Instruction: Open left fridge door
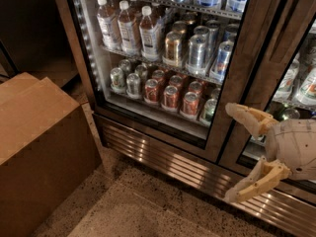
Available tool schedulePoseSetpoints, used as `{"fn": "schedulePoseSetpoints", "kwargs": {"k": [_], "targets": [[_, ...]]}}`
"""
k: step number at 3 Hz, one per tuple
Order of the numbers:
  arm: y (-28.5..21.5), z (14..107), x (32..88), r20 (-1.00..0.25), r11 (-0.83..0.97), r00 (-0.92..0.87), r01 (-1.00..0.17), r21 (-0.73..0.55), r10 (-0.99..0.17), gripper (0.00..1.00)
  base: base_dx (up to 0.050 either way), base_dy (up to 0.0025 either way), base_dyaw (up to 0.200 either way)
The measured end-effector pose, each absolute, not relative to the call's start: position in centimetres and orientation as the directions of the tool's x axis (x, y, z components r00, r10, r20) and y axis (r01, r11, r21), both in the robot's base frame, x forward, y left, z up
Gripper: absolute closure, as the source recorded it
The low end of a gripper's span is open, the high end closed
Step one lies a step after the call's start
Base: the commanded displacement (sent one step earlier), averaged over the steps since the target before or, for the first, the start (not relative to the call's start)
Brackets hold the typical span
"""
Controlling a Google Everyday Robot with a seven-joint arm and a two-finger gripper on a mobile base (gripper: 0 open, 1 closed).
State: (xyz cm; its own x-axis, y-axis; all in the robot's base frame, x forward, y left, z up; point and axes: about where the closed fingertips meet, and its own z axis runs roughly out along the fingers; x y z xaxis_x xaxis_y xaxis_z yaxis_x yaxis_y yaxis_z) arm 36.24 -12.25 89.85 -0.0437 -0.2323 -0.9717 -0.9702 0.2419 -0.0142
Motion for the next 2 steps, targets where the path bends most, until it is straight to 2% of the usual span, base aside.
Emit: {"fn": "schedulePoseSetpoints", "kwargs": {"k": [1, 2], "targets": [[-12.28, 89.84, 36.14, -0.964, 0.27, 0.05, -0.955, -0.123, -0.262, 0.0, 0.0, 0.0, 0.0], [-12.28, 89.84, 36.14, -0.964, 0.27, 0.05, -0.955, -0.123, -0.262, 0.0, 0.05, 0.0, 0.0]]}}
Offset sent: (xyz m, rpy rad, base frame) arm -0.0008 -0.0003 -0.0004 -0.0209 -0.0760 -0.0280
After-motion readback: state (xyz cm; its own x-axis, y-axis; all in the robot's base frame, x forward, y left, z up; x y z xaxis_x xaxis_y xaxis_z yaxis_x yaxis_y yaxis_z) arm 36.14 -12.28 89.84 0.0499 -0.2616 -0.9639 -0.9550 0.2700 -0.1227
